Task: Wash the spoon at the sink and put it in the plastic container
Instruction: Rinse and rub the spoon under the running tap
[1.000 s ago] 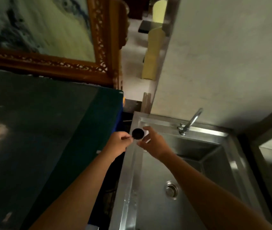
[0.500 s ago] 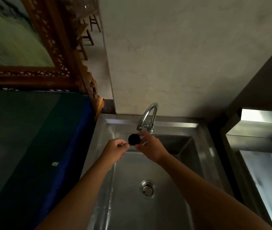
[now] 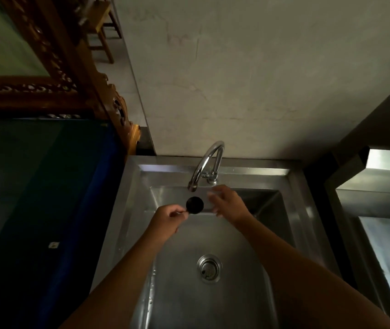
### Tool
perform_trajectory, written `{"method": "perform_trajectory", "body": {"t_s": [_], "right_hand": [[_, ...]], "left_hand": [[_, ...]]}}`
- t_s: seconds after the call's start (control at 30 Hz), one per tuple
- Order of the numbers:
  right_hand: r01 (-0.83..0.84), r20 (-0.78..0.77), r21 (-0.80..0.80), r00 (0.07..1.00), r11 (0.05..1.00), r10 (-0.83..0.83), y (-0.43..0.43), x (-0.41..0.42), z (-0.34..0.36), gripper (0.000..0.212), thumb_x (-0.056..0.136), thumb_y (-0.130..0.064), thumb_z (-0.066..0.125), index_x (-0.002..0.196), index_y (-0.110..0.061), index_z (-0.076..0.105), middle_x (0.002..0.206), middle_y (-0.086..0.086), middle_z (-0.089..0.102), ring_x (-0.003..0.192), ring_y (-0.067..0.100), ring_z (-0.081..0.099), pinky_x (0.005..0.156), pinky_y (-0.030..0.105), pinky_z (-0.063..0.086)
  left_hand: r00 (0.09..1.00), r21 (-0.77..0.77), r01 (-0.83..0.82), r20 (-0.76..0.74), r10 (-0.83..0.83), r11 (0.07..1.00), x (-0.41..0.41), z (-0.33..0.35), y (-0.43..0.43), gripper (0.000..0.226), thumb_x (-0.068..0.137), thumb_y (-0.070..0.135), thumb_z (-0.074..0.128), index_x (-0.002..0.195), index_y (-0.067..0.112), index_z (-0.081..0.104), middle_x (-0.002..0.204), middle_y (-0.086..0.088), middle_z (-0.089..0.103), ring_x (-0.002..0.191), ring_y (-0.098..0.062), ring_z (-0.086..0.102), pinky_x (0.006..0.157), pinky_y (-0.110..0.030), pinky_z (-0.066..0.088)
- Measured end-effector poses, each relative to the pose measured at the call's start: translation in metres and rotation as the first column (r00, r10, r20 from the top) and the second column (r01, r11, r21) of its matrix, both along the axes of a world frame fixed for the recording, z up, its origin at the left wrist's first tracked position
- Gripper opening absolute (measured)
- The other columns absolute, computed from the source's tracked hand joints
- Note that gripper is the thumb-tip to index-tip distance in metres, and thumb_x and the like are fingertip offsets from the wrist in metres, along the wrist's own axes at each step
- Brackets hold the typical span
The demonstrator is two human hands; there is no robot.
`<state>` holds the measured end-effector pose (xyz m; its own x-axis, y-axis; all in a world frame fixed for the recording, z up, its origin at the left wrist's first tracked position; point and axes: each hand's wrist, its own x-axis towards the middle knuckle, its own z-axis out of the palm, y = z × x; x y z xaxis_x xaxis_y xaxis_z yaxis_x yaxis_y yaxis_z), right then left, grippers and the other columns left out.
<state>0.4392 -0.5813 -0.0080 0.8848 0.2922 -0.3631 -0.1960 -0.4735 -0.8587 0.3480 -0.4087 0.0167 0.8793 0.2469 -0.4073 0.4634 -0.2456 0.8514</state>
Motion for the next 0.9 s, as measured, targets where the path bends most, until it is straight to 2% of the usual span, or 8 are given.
{"method": "perform_trajectory", "body": {"t_s": [0.1,0.2,0.37,0.53,0.6,0.67,0.73,0.9], "right_hand": [[0.120,0.040,-0.094,0.992,0.988,-0.116,0.006,0.029,-0.018,0.039,0.089,-0.037,0.063,0.121,-0.019,0.049,0.108,0.005,0.063,0.088,0.013,0.062,0.075,0.030,0.052],[0.231,0.017,-0.094,0.973,0.968,-0.230,0.014,0.057,-0.034,0.053,0.086,-0.038,0.068,0.130,-0.017,0.045,0.123,0.010,0.057,0.110,0.024,0.059,0.093,0.041,0.051],[0.273,-0.019,-0.092,0.961,0.958,-0.275,0.030,0.083,-0.045,0.072,0.080,-0.036,0.075,0.138,-0.015,0.038,0.138,0.016,0.047,0.122,0.031,0.052,0.103,0.048,0.047],[0.207,0.071,-0.120,0.977,0.971,-0.199,0.040,0.103,-0.045,0.056,0.077,-0.024,0.077,0.126,-0.013,0.050,0.120,0.012,0.060,0.107,0.027,0.061,0.092,0.046,0.055],[0.194,0.070,-0.125,0.980,0.973,-0.186,0.047,0.113,-0.052,0.041,0.079,-0.021,0.074,0.115,-0.011,0.058,0.105,0.010,0.068,0.097,0.026,0.067,0.084,0.045,0.058],[0.206,0.089,-0.129,0.977,0.970,-0.196,0.047,0.112,-0.058,0.015,0.081,-0.021,0.072,0.092,-0.019,0.062,0.082,-0.001,0.069,0.085,0.019,0.069,0.073,0.036,0.059],[0.233,0.091,-0.098,0.970,0.968,-0.224,0.048,0.111,-0.065,0.022,0.082,-0.021,0.072,0.076,-0.032,0.054,0.071,-0.012,0.063,0.076,0.010,0.066,0.072,0.032,0.057],[0.323,0.060,-0.041,0.946,0.946,-0.320,0.051,0.111,-0.076,0.030,0.083,-0.015,0.070,0.069,-0.034,0.052,0.066,-0.015,0.062,0.068,-0.001,0.062,0.077,0.033,0.057]], "left_hand": [[1.000,-0.019,-0.026,0.002,0.026,0.999,0.004,-0.015,0.006,0.015,0.090,0.000,0.060,0.098,-0.010,0.067,0.050,-0.008,0.045,0.033,-0.005,0.037,0.039,-0.016,0.032],[0.999,-0.018,-0.035,0.000,0.035,0.999,0.010,-0.031,0.008,0.013,0.089,-0.002,0.060,0.097,-0.009,0.068,0.050,-0.008,0.045,0.031,-0.004,0.037,0.038,-0.016,0.032],[1.000,-0.019,-0.017,0.008,0.017,1.000,0.022,-0.043,0.011,0.012,0.089,-0.002,0.061,0.096,-0.009,0.068,0.050,-0.010,0.048,0.031,-0.005,0.038,0.039,-0.017,0.033],[1.000,-0.045,-0.017,0.009,0.017,0.999,0.031,-0.044,0.012,0.010,0.090,0.001,0.060,0.090,-0.003,0.069,0.053,-0.012,0.048,0.032,-0.004,0.039,0.038,-0.015,0.033],[0.999,-0.044,-0.025,0.020,0.026,0.999,0.038,-0.048,0.015,0.010,0.090,0.001,0.060,0.088,0.000,0.069,0.053,-0.013,0.048,0.033,-0.005,0.038,0.038,-0.016,0.033],[0.999,-0.066,-0.045,0.016,0.046,0.997,0.040,-0.048,0.016,0.010,0.090,0.002,0.060,0.089,0.000,0.069,0.052,-0.013,0.047,0.034,-0.006,0.038,0.039,-0.017,0.032],[0.999,-0.079,-0.045,0.015,0.047,0.996,0.042,-0.051,0.016,0.010,0.090,0.004,0.060,0.090,0.002,0.069,0.052,-0.014,0.046,0.035,-0.007,0.038,0.039,-0.017,0.032],[0.999,-0.083,-0.031,0.021,0.033,0.996,0.044,-0.056,0.017,0.010,0.090,0.001,0.059,0.091,-0.005,0.067,0.055,-0.016,0.047,0.035,-0.008,0.038,0.040,-0.019,0.033]]}}
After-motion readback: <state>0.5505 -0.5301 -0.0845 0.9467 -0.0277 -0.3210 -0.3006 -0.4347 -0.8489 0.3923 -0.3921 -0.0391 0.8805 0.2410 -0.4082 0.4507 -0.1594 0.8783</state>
